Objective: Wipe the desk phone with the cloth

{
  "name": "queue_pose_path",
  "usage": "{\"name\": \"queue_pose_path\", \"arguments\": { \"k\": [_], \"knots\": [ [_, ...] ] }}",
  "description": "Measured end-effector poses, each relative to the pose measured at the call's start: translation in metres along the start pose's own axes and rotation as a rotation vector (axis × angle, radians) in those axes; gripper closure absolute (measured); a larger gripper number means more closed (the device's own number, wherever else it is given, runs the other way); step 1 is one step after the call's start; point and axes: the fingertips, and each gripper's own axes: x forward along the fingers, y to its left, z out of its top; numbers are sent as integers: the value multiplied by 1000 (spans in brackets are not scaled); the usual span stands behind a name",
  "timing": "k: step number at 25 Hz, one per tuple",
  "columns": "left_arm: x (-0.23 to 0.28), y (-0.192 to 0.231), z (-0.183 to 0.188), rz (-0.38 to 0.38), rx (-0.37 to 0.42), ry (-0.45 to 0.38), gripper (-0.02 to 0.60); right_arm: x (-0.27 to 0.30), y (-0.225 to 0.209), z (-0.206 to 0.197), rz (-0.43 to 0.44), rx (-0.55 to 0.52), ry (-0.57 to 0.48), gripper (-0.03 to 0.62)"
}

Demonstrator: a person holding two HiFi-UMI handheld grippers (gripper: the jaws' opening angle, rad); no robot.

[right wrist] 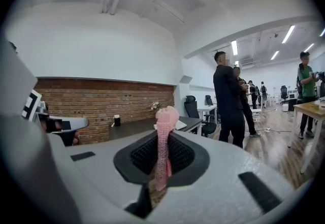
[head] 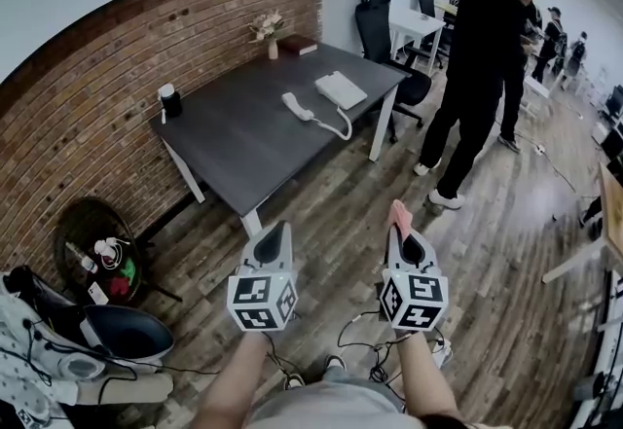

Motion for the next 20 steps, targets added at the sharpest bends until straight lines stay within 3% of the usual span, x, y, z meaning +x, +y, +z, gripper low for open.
{"name": "queue_pose_path", "arguments": {
  "k": [9,20],
  "knots": [
    [56,-10,-7,48,-32,11,577,44,-60,-1,3,20,35,571],
    [117,-24,-16,55,-44,48,577,86,-110,-11,-7,44,85,571]
  ]
}}
